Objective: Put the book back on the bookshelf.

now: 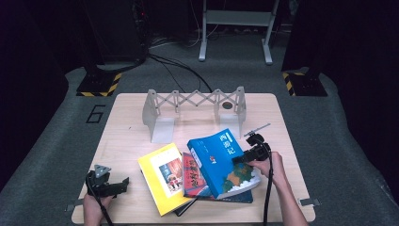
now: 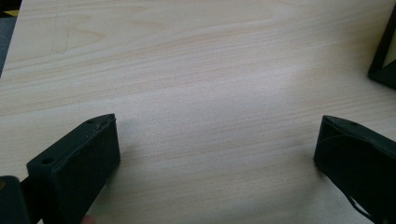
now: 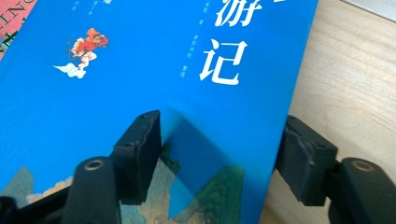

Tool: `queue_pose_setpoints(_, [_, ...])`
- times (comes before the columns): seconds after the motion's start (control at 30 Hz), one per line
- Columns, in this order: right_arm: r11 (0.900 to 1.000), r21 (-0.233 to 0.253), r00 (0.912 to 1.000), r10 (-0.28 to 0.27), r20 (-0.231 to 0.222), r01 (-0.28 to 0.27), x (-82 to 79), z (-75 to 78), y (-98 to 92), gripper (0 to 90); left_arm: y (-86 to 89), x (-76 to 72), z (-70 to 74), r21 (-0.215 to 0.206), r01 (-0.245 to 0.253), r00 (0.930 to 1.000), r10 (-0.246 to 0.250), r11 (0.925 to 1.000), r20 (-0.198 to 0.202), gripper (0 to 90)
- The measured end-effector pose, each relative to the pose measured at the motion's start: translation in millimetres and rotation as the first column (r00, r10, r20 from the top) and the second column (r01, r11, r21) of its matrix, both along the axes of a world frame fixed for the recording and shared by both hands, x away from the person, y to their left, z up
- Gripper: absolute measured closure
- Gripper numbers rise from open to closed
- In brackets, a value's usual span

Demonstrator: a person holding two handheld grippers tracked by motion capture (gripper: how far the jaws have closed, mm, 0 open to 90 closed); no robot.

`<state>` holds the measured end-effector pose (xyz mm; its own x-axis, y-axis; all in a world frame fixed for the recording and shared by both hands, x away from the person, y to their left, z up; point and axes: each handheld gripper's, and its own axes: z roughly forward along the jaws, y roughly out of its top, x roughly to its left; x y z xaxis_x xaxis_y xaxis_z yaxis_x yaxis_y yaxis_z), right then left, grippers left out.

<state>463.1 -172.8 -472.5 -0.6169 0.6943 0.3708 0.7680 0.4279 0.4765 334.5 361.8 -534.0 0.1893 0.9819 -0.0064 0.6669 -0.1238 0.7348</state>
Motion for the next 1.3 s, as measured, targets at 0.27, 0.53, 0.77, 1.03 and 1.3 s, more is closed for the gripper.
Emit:
queue_pose_setpoints(0.27, [0.999, 0.052, 0.9997, 0.003, -0.026, -0.002, 8.1, -5.4, -3.5, 34.9, 0.0, -0.1, 0.0, 0.000, -0.001, 1.0000, 0.001, 1.0000, 0.000, 0.2])
queue_pose_setpoints(0.53, [1.000, 0.015, 0.9995, -0.022, 0.025, 0.022, 3.4, 3.7, -5.5, 51.2, 0.0, -0.1, 0.0, 0.001, -0.001, 1.0000, 0.001, 1.0000, 0.000, 0.2])
queue_pose_setpoints(0.77, [1.000, 0.020, 0.9993, -0.014, 0.035, 0.013, 1.2, 8.2, -8.0, 53.4, 0.0, -0.1, 0.0, 0.000, -0.001, 1.0000, 0.001, 1.0000, 0.000, 0.2])
queue_pose_setpoints(1.03, [0.996, 0.083, 0.9998, -0.014, 0.014, 0.013, 4.2, 8.4, -15.6, 54.2, 0.0, -0.1, 0.0, 0.000, -0.001, 1.0000, 0.001, 1.0000, -0.001, 0.2])
queue_pose_setpoints(1.3, [0.984, 0.165, 0.9973, -0.063, -0.039, 0.068, 18.6, -2.8, -18.3, 53.1, 0.5, 0.1, 0.5, 0.007, 0.000, 1.0000, 0.000, 1.0000, -0.006, 0.2])
